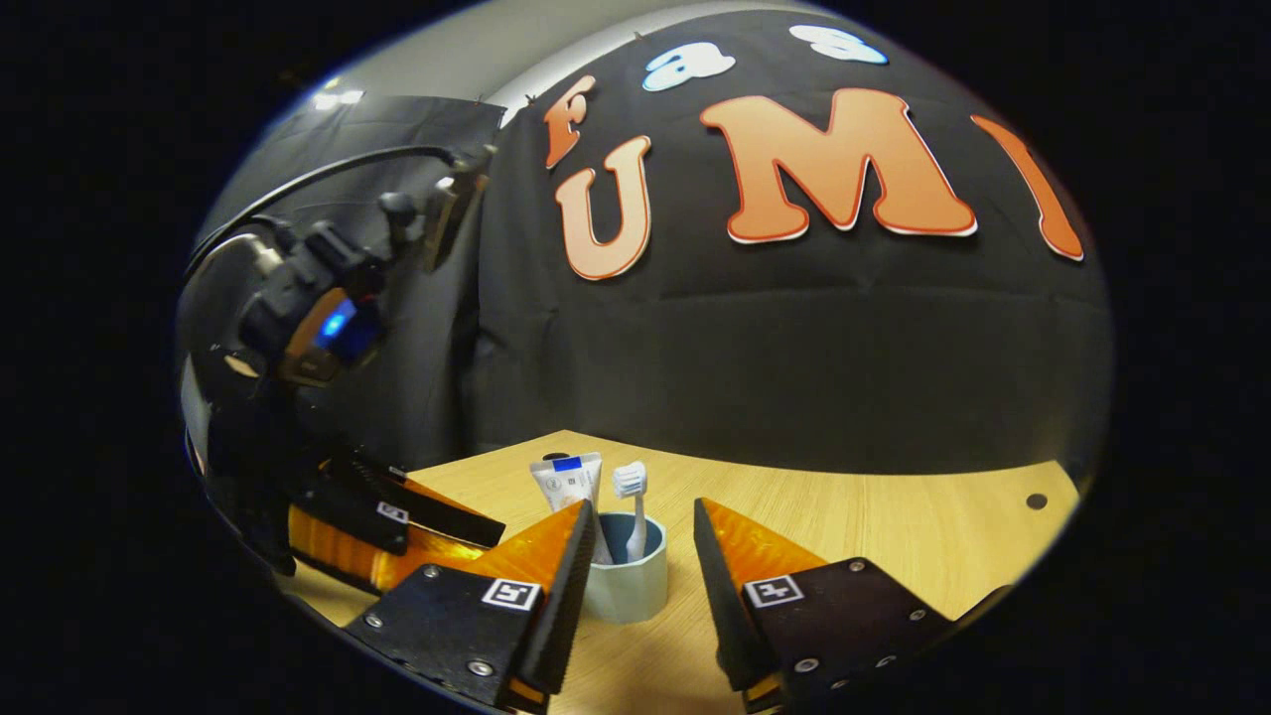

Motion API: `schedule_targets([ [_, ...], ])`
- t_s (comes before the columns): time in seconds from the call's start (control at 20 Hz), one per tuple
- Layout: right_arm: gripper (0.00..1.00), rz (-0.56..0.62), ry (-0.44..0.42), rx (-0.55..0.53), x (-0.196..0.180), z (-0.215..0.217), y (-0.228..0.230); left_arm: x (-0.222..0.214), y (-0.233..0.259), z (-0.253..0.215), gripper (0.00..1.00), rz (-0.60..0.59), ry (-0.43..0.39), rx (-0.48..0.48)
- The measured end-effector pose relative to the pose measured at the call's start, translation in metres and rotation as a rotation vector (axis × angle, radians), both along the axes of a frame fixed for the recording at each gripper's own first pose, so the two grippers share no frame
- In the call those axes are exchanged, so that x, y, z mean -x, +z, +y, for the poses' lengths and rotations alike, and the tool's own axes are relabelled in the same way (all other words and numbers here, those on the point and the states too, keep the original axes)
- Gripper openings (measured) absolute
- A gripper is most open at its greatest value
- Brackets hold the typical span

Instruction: Put the toothbrush and toothpaste on the desktop into the cup, then pick up the cup and place it on the coaster on the desktop.

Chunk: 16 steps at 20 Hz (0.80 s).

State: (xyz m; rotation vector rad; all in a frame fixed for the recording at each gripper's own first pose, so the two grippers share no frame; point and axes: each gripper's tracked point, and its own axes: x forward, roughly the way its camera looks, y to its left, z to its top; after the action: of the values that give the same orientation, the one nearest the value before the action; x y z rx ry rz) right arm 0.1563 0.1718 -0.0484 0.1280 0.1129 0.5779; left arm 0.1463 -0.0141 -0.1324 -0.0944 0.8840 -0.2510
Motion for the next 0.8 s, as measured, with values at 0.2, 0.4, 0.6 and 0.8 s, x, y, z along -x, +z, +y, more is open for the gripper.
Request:
schedule_targets([
  [0.2, 0.84, -0.051, -0.032, -0.031, 0.011, -0.031, 0.028, -0.015, -0.018, -0.010, 0.87, 0.076, -0.013, -0.028],
  [0.4, 0.96, -0.101, -0.065, -0.054, 0.025, -0.063, 0.051, -0.024, -0.017, -0.012, 0.87, 0.126, -0.020, -0.093],
  [0.6, 0.96, -0.147, -0.115, -0.054, 0.042, -0.097, 0.066, -0.032, -0.032, -0.020, 0.87, 0.199, -0.023, -0.126],
  [0.8, 0.96, -0.175, -0.169, -0.050, 0.057, -0.128, 0.071, -0.040, -0.050, -0.025, 0.87, 0.255, -0.023, -0.167],
])
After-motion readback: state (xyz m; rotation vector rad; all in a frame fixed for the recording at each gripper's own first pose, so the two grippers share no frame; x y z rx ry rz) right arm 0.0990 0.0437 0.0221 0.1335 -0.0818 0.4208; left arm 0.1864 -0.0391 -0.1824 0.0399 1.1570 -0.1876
